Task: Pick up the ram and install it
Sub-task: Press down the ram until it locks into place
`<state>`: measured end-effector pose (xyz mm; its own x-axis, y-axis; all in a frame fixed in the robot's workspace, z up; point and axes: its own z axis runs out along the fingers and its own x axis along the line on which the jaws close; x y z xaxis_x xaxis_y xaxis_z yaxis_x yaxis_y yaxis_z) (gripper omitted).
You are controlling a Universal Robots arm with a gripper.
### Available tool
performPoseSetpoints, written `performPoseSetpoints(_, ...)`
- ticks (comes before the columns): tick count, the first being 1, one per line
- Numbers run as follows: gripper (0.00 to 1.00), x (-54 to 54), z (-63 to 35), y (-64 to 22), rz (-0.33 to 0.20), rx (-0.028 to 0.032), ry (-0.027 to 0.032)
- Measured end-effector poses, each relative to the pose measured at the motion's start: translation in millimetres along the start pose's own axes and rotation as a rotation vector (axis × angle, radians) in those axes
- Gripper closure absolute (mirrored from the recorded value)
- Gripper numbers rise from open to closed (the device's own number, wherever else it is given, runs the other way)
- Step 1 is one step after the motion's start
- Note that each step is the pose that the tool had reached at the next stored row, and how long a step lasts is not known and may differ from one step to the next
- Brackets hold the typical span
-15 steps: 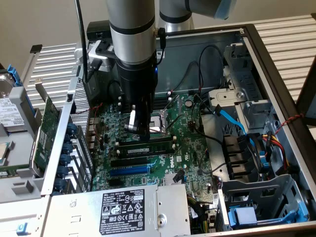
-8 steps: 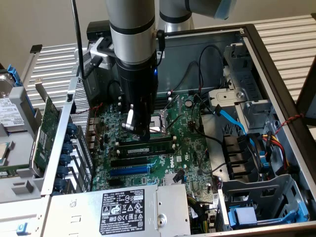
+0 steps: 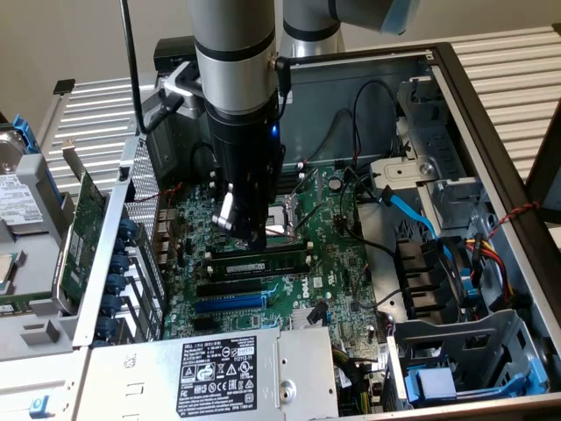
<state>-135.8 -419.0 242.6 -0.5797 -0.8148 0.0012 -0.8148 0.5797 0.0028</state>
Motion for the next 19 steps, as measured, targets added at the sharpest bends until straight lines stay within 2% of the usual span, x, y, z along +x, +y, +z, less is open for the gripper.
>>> performPoseSetpoints(5,0.89,0.0,-0.4,0.0,0.054,-0.0015,0.0009)
performPoseSetpoints(9,0.89,0.0,-4.7,0.0,0.09,-0.0025,0.0018)
performPoseSetpoints(14,0.89,0.0,-10.4,0.0,0.136,-0.0007,0.0049)
performPoseSetpoints(19,0.89,0.0,-11.3,0.0,0.19,0.0007,0.0066)
